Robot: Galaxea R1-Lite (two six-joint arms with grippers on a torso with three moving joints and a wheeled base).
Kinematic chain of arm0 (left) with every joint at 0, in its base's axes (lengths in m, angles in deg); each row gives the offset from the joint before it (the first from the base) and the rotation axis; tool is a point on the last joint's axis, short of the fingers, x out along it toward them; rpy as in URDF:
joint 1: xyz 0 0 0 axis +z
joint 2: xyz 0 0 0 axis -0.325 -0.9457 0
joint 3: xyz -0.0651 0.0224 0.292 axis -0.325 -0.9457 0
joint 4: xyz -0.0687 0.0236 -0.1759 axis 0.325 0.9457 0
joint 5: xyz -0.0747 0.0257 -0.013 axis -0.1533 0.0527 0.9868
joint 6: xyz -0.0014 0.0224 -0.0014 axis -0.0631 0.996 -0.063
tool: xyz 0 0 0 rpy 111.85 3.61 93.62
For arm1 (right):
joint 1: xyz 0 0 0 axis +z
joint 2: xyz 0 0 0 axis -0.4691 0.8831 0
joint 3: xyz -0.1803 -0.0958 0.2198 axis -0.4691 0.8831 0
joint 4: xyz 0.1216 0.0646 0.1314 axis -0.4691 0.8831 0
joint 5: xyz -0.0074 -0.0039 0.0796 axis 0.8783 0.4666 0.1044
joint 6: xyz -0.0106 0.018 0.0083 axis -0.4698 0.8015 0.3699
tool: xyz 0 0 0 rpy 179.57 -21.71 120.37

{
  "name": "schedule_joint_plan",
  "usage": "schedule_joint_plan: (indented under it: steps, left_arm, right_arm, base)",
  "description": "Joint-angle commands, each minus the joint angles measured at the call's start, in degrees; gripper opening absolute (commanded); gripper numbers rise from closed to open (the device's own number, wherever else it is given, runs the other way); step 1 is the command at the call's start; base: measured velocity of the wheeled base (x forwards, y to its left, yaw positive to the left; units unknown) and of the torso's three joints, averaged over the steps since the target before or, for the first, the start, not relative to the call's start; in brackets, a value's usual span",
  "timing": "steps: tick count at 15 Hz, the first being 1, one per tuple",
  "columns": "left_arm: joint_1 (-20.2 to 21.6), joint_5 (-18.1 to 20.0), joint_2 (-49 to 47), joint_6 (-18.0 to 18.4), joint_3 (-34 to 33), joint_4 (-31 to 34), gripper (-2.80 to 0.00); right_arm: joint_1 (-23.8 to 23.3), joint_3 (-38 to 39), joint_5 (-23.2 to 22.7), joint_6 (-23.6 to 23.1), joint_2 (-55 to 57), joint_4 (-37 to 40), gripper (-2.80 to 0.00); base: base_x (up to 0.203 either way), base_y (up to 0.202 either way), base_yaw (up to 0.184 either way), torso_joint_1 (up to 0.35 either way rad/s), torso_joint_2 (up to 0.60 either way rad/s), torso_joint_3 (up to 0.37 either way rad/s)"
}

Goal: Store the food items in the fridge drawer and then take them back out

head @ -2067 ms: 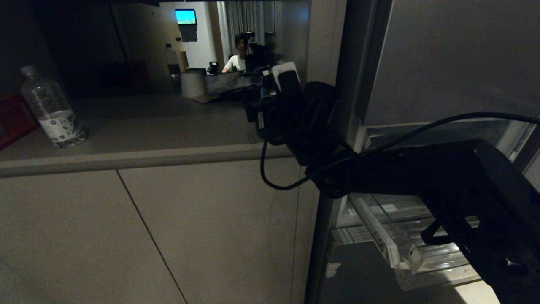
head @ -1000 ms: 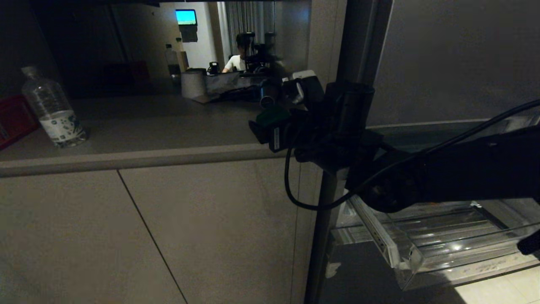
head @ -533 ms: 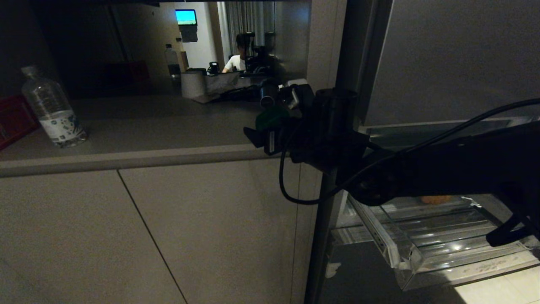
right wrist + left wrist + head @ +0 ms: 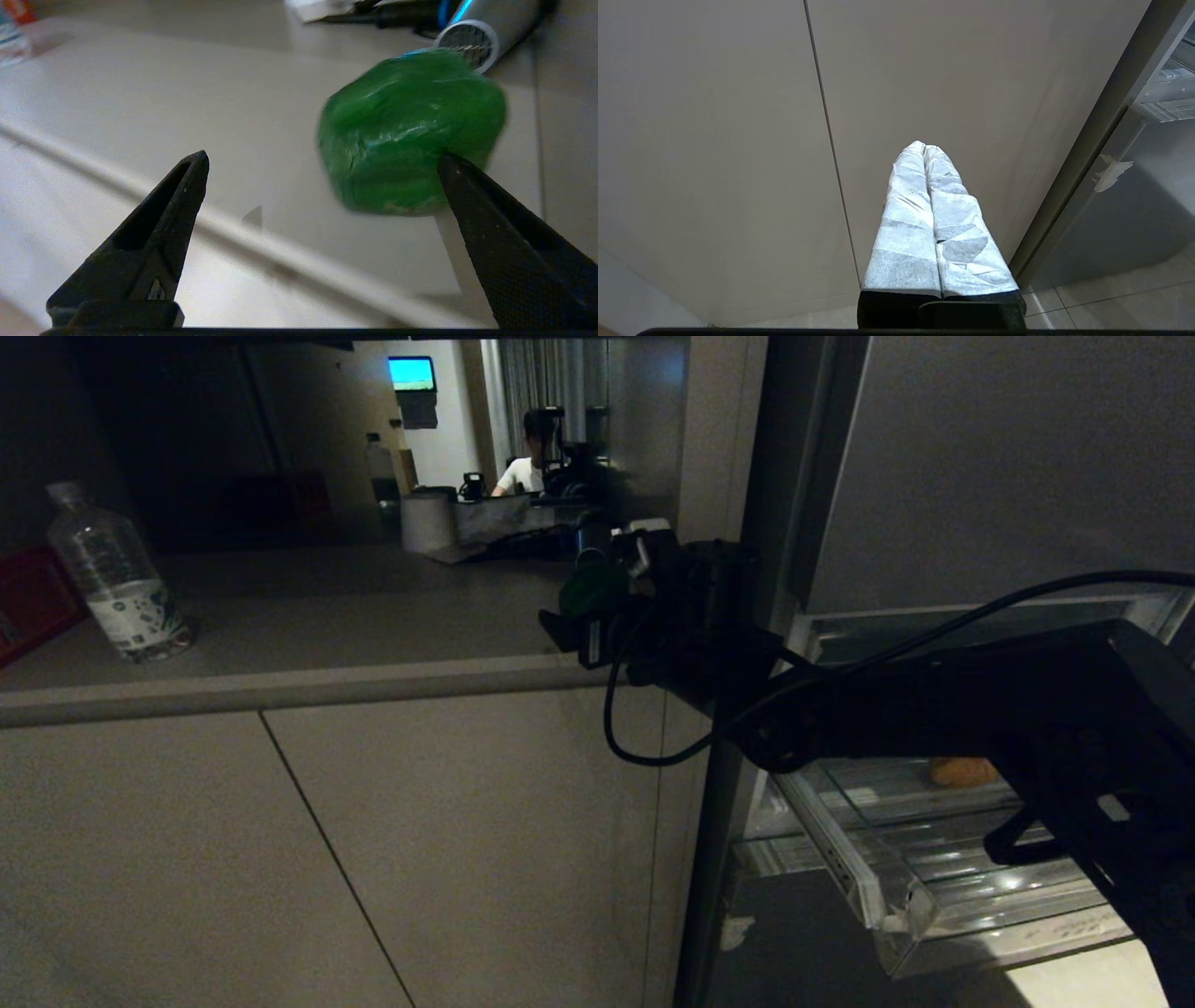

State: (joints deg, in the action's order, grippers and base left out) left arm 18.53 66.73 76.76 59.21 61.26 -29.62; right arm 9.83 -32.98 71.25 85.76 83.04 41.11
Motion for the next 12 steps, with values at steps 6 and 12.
schedule_joint_plan:
  steps: [6, 12]
  left_arm:
    - [0.0, -0.02, -0.02, -0.02, 0.0, 0.02, -2.8]
    - [0.0, -0.02, -0.02, -0.02, 0.0, 0.02, -2.8]
  right_arm:
    - [0.11, 4.76, 0.31, 0.05, -5.9, -0.42, 0.0]
    - [3.72, 23.56, 0.34, -0.78, -20.87, -1.19, -2.8]
  base:
    - [0.0, 0.0, 0.0, 0.0, 0.0, 0.0]
    - [0.0, 0.0, 0.0, 0.0, 0.0, 0.0]
